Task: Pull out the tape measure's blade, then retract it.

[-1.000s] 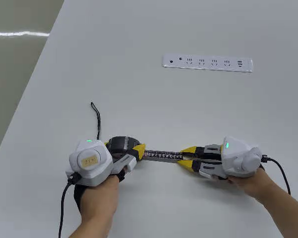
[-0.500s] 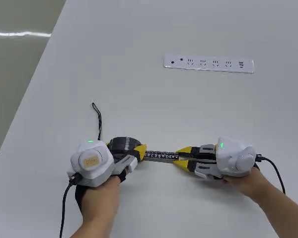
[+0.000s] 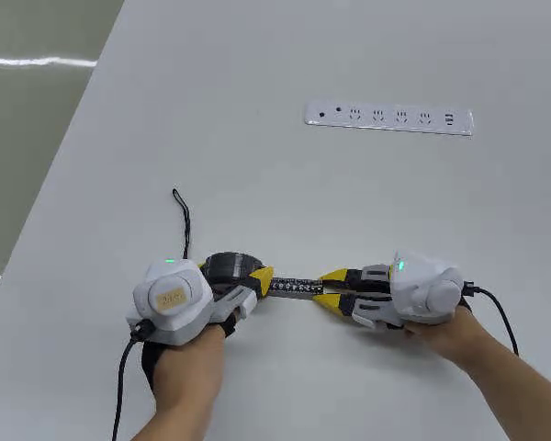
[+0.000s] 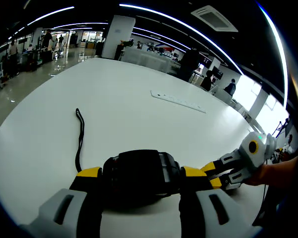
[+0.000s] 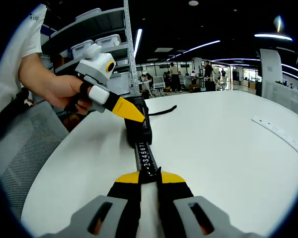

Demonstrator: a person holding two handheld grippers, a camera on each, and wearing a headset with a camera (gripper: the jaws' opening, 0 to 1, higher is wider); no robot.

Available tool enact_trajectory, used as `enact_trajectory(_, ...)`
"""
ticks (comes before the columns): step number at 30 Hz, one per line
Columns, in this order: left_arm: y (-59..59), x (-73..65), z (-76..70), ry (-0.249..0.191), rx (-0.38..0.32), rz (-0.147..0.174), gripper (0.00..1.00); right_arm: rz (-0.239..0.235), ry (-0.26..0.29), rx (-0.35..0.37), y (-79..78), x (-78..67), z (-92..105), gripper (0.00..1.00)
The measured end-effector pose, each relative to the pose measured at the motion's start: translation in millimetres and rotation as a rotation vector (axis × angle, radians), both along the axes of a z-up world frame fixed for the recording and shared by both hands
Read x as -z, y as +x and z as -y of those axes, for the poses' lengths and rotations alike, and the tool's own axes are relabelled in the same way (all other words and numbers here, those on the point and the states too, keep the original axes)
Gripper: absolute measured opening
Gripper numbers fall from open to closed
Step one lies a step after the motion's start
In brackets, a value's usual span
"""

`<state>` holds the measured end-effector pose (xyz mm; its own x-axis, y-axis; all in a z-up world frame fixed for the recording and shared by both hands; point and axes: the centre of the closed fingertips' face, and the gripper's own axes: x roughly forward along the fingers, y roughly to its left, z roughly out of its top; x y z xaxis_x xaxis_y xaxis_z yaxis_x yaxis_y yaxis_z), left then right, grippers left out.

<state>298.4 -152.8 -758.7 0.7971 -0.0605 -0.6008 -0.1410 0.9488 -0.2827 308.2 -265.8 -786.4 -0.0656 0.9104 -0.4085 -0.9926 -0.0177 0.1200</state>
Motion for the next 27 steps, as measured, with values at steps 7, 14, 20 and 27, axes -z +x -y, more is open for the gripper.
enact_trajectory(7,-0.2,0.1,0.4,-0.002,0.0,0.0,0.59,0.001,0.002,-0.006,-1.3,0.1,-7.2,0.11)
enact_trajectory(14,-0.2,-0.3,0.3,-0.002,-0.002,0.001,0.59,-0.001,0.002,-0.012,-3.1,-0.1,-15.5,0.11)
enact_trajectory(20,-0.4,-0.4,-0.2,-0.003,-0.003,0.002,0.59,0.002,0.004,-0.019,-4.0,-0.6,-20.0,0.11)
enact_trajectory(27,-0.8,-0.1,-0.5,-0.006,-0.004,0.001,0.59,0.004,0.007,-0.027,-5.4,-0.2,-26.3,0.11)
